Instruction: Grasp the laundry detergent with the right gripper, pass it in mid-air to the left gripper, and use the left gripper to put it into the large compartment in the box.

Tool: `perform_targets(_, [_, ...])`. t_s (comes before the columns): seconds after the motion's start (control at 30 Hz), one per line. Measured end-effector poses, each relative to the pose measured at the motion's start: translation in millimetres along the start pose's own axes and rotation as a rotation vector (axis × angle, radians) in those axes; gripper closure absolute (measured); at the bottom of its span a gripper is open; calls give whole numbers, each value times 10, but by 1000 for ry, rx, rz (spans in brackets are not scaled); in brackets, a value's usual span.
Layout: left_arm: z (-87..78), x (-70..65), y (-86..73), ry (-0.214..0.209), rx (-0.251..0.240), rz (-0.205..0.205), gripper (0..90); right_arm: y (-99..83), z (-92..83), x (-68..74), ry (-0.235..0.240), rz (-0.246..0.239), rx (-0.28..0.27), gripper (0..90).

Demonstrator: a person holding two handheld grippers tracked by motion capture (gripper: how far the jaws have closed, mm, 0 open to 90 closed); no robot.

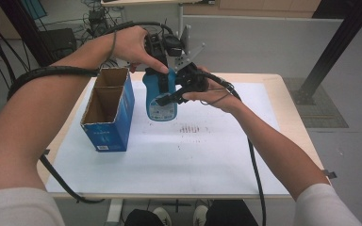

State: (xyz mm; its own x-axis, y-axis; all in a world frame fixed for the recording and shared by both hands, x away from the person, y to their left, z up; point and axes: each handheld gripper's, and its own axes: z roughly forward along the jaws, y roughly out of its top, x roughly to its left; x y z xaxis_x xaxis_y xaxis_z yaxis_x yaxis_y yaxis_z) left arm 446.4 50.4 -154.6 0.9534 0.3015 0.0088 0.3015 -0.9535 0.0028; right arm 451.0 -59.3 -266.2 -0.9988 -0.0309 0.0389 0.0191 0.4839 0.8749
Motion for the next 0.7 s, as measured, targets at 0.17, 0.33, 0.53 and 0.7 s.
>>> perform_targets(0.17, [-4,3,3,2,0,-4,346,-3,-5,-10,0,3,-11,410])
perform_targets(0.33, [-4,7,5,-2,1,-6,347,-5,-10,-13,2,5,-16,407])
perform_targets(0.53, [6,8,9,-4,-1,-9,348,-10,-22,0,-1,27,-1,406])
perform_targets(0.7, [-13,11,3,-4,-5,-11,348,-8,-36,11,-1,45,0,404])
